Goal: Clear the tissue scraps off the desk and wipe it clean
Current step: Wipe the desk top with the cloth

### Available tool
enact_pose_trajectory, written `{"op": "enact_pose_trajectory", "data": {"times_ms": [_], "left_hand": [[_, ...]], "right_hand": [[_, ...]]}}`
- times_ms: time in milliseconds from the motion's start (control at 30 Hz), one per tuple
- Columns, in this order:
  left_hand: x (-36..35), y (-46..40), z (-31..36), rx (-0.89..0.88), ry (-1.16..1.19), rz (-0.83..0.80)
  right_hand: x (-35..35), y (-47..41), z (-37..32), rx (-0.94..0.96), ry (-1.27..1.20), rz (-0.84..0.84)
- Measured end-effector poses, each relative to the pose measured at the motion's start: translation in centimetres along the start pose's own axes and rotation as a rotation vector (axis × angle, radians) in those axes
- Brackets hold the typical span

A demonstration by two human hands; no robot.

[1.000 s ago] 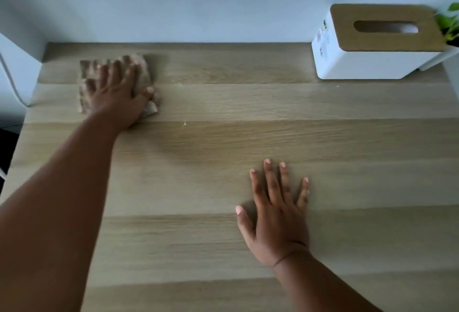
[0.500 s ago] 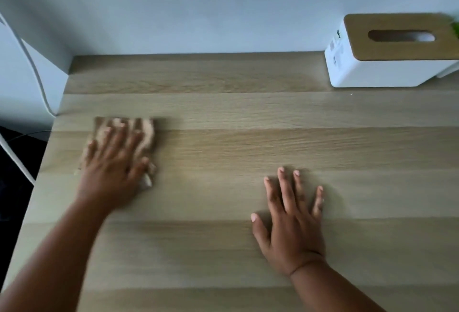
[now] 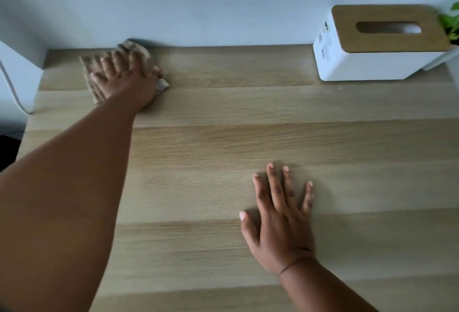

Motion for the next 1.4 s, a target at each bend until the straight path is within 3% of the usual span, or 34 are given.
{"op": "enact_pose_trajectory", "data": {"times_ms": [400,500,633,733,1000,1400], "left_hand": [[-6.3,8.5,16.9,-0.471,-0.193,-0.042],[-8.0,11.0,17.4,-0.593,-0.251,-0.033],[-9.4,13.6,12.7,-0.691,-0.278,0.065],[-9.4,15.0,7.2,-0.673,-0.257,0.133],[-10.3,18.8,-6.6,-0.356,-0.104,0.175],[-16.3,29.3,-4.0,-0.267,-0.117,0.055]], "right_hand": [[0.3,0.1,-0.1,-0.010,0.014,-0.019],[0.4,0.1,-0.1,-0.014,0.012,-0.039],[0.5,0.0,-0.1,-0.035,0.017,-0.073],[0.6,0.0,-0.2,-0.037,0.014,-0.066],[0.4,0.1,-0.2,-0.032,-0.042,-0.030],[1.0,0.2,0.2,-0.008,-0.118,-0.063]]}}
Point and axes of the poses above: each hand's wrist, its own y-axis away from the middle knuckle, its own x-axis out of the back of the hand, z = x × y, the point moved 3 cm from there along -y, towards the middle knuckle, and after that the axes turned 15 degrees about -z, right-handed, at the moved point
